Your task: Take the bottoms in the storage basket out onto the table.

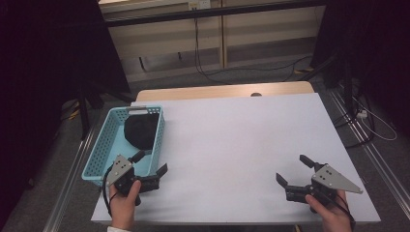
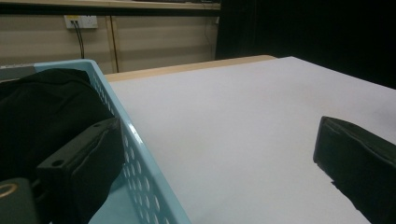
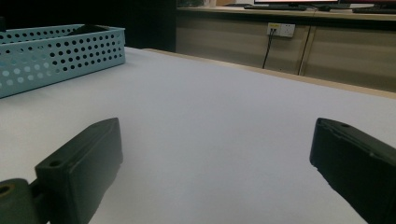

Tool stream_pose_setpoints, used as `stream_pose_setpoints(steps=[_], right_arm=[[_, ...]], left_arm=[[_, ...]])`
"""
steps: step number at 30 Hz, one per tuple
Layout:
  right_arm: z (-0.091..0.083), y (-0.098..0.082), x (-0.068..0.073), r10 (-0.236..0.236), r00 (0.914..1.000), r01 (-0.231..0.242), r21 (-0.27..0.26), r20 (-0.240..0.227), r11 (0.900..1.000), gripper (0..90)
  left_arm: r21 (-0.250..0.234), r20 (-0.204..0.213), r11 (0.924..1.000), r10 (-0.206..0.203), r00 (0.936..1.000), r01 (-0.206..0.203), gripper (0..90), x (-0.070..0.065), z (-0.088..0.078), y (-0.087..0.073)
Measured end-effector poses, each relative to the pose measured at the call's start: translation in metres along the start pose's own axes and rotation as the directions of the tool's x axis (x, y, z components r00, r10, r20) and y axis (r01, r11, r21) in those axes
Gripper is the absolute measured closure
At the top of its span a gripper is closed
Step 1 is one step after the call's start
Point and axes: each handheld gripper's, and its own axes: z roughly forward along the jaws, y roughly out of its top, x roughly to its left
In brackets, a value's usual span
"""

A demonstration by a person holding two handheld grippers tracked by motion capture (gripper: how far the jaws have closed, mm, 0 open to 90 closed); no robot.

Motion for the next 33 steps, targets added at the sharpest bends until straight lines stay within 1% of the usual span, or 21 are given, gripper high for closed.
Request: stream_pose_setpoints(steps=[8,9,12,13,14,17,18,23,26,28,32,33], right_arm=[[-0.001,0.0,0.0,0.001,1.0,-0.001,0.005,-0.001,1.0,2.2],[-0.001,0.0,-0.001,-0.002,1.0,0.002,0.005,-0.002,1.0,2.2],[0.0,0.0,-0.001,0.0,1.0,0.0,0.004,-0.003,1.0,2.2],[0.0,0.0,-0.001,0.001,1.0,-0.001,0.003,-0.004,1.0,2.2],[0.0,0.0,-0.001,0.001,1.0,-0.001,0.003,-0.004,1.0,2.2],[-0.001,0.0,-0.001,-0.001,1.0,0.001,0.005,-0.006,1.0,2.2],[-0.001,-0.001,-0.001,-0.001,1.0,0.001,0.006,-0.005,1.0,2.2],[-0.001,-0.001,-0.002,-0.001,1.0,0.001,0.008,-0.001,1.0,2.2],[0.001,-0.001,-0.003,-0.002,1.0,0.002,0.006,-0.004,1.0,2.2],[0.002,-0.001,-0.002,0.001,1.0,0.0,0.007,-0.006,1.0,2.2],[0.005,0.0,-0.001,-0.01,0.9998,0.01,0.008,-0.018,1.0,2.2],[0.006,0.0,-0.001,-0.011,0.9998,0.011,0.016,-0.017,1.0,2.2]], left_arm=[[0.001,0.007,1.0,0.001,1.0,-0.001,2.2,-0.002,0.002,0.0],[-0.001,0.009,1.0,-0.005,0.9999,0.005,2.2,-0.002,0.001,0.001],[0.001,0.01,1.0,-0.004,0.9999,0.004,2.2,-0.002,0.001,0.001],[-0.004,0.01,0.9999,-0.013,0.9999,0.013,2.2,-0.002,0.002,0.002],[-0.004,0.01,0.9999,-0.013,0.9999,0.013,2.2,-0.002,0.002,0.002],[-0.007,0.014,0.9999,-0.012,0.9998,0.012,2.2,-0.003,0.001,0.005],[-0.018,0.019,0.9997,-0.016,0.9997,0.017,2.2,-0.004,0.001,0.008],[-0.028,0.017,0.9993,-0.023,0.9996,0.023,2.2,-0.002,0.001,0.016],[-0.024,0.016,0.9995,-0.022,0.9996,0.022,2.2,-0.001,0.002,0.02],[-0.015,0.016,0.9998,-0.011,0.9998,0.011,2.2,-0.001,0.002,0.023],[-0.02,0.017,0.9997,-0.012,0.9998,0.013,2.2,0.001,0.001,0.028],[-0.019,0.016,0.9997,-0.011,0.9998,0.011,2.2,0.002,0.001,0.029]])
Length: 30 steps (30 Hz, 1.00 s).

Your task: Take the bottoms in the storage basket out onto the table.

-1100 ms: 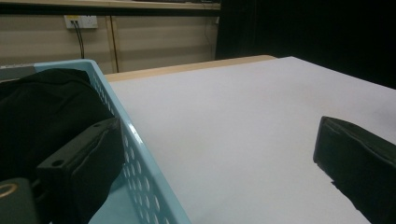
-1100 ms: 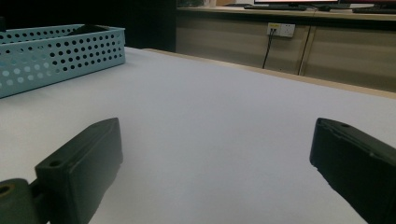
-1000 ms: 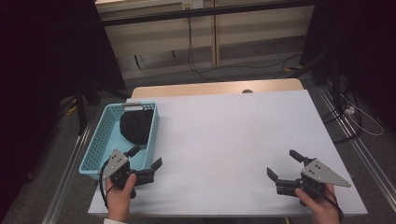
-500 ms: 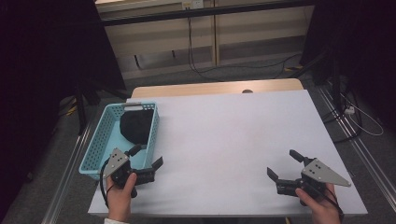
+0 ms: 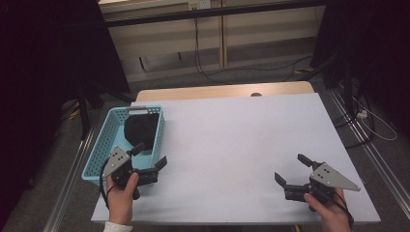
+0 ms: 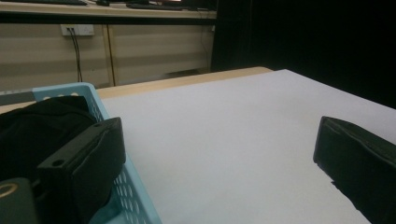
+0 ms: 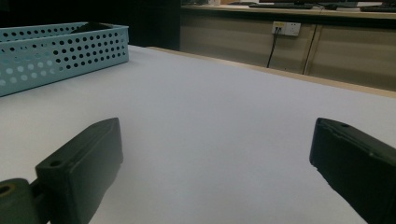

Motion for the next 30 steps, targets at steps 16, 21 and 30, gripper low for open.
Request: stream_pose_setpoints(steps=[16,21,30], right_arm=[[0.004,0.0,0.001,-0.003,0.9999,0.003,0.012,-0.015,1.0,2.2],[0.005,0.0,0.002,-0.007,0.9998,0.008,0.016,-0.021,1.0,2.2],[0.003,0.0,0.004,-0.018,0.9994,0.019,0.021,-0.03,1.0,2.2]], left_arm=[[0.021,-0.007,0.9994,0.028,0.9996,-0.027,2.2,0.016,0.005,0.023],[0.029,-0.009,0.999,0.036,0.9993,-0.035,2.3,0.018,0.007,0.025],[0.05,-0.002,0.9984,0.028,0.9996,-0.027,2.3,0.018,0.016,0.023]])
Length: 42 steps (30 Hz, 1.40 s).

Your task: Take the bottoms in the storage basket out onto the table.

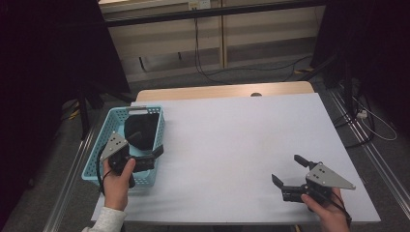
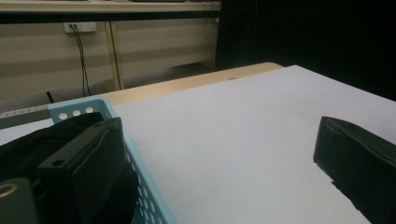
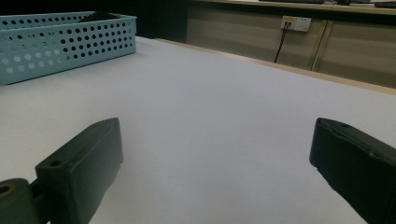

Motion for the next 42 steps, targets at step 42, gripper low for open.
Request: stream_pose_setpoints(steps=[42], right_arm=[[0.016,0.004,0.006,-0.002,0.9977,0.002,-0.005,-0.068,1.0,2.2]], left_arm=[[0.063,-0.102,0.9964,-0.049,0.9936,0.056,2.3,0.05,0.006,0.013]])
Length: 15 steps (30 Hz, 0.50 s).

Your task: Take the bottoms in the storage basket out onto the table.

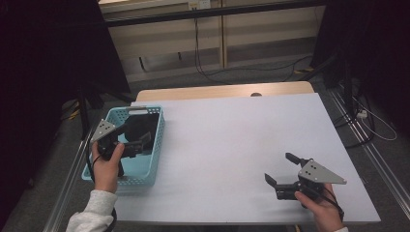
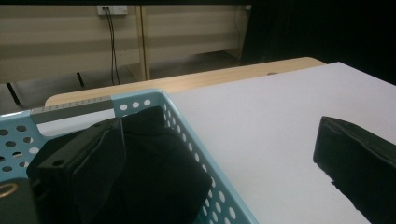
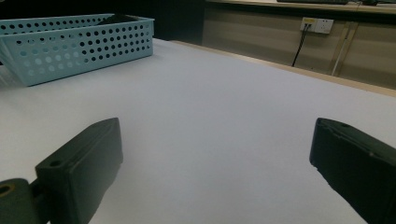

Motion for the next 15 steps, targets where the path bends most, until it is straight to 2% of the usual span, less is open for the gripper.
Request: stream_pose_setpoints(steps=[7,15], right_arm=[[-0.003,0.0,-0.001,0.004,0.9999,-0.004,-0.001,0.01,1.0,2.1],[-0.007,-0.002,0.0,0.005,1.0,-0.005,-0.002,0.008,1.0,2.1]], left_arm=[[0.023,-0.005,0.9997,0.004,1.0,-0.004,2.4,0.004,0.007,-0.002],[0.067,-0.011,0.9977,-0.011,0.9999,0.012,2.4,0.01,0.022,-0.007]])
